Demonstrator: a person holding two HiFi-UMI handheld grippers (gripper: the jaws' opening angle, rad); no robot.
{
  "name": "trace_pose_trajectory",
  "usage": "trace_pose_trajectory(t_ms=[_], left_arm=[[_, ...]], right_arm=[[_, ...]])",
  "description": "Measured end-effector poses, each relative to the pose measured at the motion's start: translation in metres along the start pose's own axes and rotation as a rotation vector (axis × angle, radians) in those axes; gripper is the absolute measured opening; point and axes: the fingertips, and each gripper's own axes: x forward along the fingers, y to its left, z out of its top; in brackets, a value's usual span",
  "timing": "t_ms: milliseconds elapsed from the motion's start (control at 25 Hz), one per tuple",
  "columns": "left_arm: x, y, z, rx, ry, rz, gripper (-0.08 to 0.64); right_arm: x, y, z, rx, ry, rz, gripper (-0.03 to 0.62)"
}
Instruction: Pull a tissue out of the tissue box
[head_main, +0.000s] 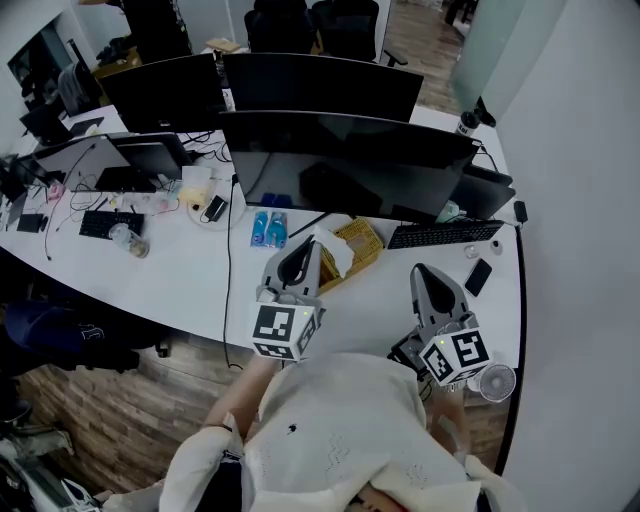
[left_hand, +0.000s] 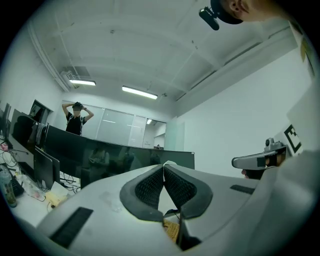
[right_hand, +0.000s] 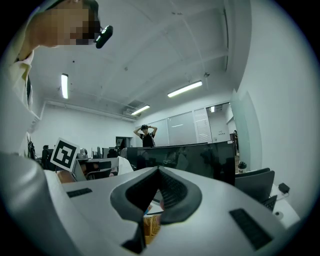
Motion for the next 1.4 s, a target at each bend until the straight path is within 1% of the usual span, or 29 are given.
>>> trace_pose_trajectory(t_ms=[440, 880, 1400], left_arm=[[-0.001, -0.002, -0.011, -0.011, 0.019, 0.001, 0.014], [-0.003, -0.005, -0.015, -0.012, 0.024, -0.004, 0.014], [-0.003, -0.009, -0.016, -0.015, 0.029, -0.012, 0.014]], right_arm=[[-0.001, -0.003, -0.005, 0.013, 0.003, -0.018, 0.000], [-0.001, -0.001, -0.008, 0.002, 0.006, -0.021, 0.000], [0.000, 0.002, -0.008, -0.004, 0.011, -0.002, 0.000]])
